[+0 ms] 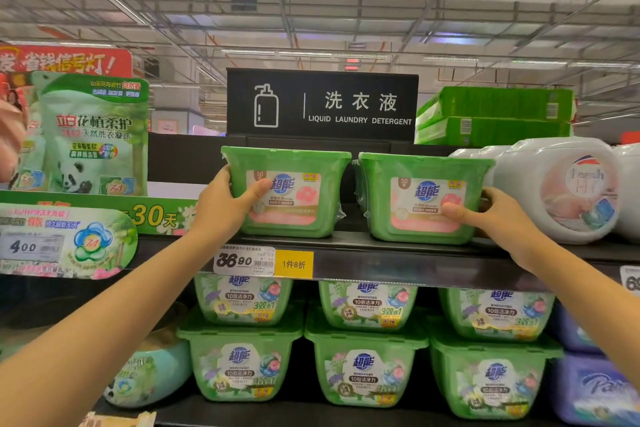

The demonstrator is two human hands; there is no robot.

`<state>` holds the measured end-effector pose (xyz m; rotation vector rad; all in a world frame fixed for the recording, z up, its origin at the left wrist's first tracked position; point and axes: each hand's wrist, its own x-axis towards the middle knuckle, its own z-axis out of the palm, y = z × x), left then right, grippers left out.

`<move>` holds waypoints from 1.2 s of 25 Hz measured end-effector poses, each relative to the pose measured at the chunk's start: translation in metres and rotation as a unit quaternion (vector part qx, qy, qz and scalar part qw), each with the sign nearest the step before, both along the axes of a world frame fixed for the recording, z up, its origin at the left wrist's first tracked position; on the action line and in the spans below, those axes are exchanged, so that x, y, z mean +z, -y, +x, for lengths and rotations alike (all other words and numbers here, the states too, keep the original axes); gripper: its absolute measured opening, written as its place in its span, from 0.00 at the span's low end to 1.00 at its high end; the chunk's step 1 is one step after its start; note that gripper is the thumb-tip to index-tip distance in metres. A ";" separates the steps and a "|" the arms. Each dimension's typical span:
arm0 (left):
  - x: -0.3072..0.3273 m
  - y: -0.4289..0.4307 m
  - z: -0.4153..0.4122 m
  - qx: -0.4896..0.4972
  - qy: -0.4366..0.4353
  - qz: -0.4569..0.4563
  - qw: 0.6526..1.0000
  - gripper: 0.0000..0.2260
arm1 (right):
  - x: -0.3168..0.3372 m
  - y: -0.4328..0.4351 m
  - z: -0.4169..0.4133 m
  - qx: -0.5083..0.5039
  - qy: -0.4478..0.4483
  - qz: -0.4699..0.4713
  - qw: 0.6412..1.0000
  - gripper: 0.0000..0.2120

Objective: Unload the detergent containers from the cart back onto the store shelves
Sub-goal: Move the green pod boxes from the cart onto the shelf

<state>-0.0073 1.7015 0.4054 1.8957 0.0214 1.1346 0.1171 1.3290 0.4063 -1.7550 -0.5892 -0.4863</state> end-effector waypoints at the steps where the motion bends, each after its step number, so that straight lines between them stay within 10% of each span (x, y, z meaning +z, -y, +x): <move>1: -0.003 0.002 -0.002 0.010 0.016 0.011 1.000 0.20 | 0.000 0.001 0.000 0.000 0.000 -0.006 1.000 0.36; 12: -0.085 0.057 -0.069 -0.027 0.155 -0.047 0.986 0.08 | -0.055 0.005 -0.096 -0.109 0.167 0.207 0.958 0.07; 20: -0.228 0.110 -0.105 -0.240 -0.074 -0.207 0.946 0.08 | -0.235 0.009 -0.193 -0.133 -0.065 0.211 0.966 0.11; 30: -0.414 0.157 -0.175 -0.336 -0.462 -0.214 0.792 0.08 | -0.417 0.033 -0.359 -0.280 -0.405 0.180 0.852 0.05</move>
